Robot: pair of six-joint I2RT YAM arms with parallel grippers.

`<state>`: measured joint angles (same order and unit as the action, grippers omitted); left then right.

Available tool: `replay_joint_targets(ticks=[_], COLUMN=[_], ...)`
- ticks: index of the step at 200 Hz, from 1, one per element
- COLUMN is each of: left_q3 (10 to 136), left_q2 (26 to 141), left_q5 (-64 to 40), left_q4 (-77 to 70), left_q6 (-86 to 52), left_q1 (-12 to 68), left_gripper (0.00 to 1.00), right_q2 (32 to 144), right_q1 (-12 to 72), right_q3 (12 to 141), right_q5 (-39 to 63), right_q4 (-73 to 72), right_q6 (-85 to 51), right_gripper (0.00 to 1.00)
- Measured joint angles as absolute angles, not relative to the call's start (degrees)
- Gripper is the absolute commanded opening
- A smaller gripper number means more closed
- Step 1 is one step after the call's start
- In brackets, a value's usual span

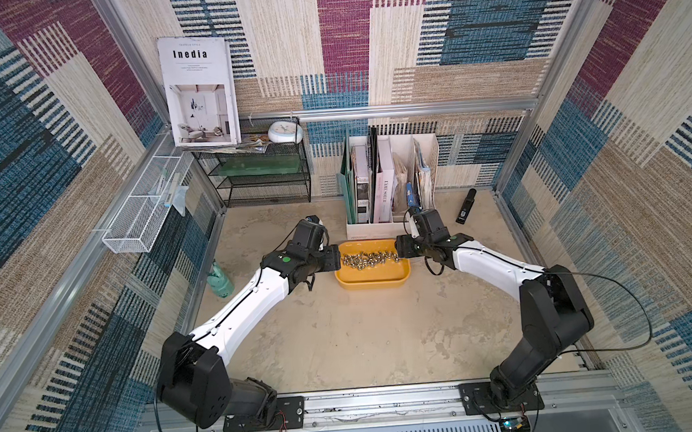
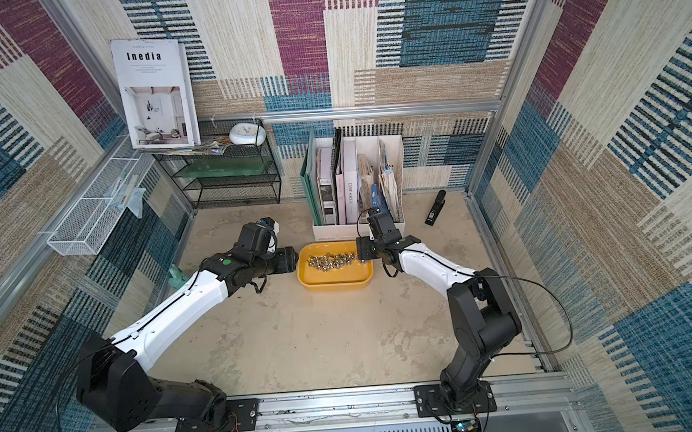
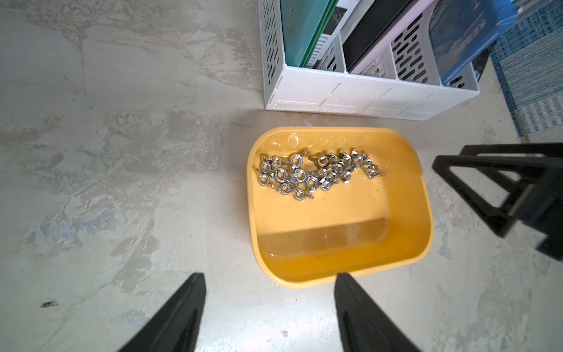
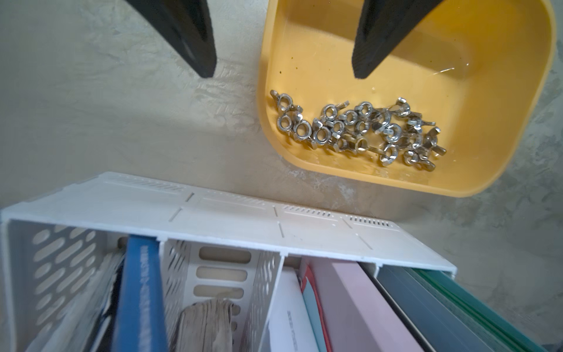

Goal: Take out the wing nut from the storage box
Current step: Move the storage box to the center of the board.

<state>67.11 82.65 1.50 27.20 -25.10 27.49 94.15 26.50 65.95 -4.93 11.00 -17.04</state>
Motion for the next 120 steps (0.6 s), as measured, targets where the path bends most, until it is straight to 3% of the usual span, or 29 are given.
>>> replay_joint_targets(ticks=[17,56,71,120], left_q3=[68.9,73.1,74.4,77.3], left_q2=[85.3,91.6,93.9,100.8], left_q5=[0.4,-1.7,-2.6,-5.3], left_q4=[28.0,30.5,31.0,31.2], left_q6=[-25.5,-26.9,-27.4,-27.3], left_q1=[28.4,29.3,29.8,31.1], left_gripper=[0.6,0.5,0.39,0.35], right_q2=[91.9,88.7,87.9,86.6], right_q1=[26.5,26.5,26.5,26.5], right_q3=[65.5,64.6,64.3,63.5], right_q5=[-5.1,-5.3,-5.3,-5.5], right_q4=[11.2,12.5,13.0,13.8], right_q6=[-17.1,-17.1,-17.1,-17.1], right_gripper=[1.0,0.99,0.99,0.99])
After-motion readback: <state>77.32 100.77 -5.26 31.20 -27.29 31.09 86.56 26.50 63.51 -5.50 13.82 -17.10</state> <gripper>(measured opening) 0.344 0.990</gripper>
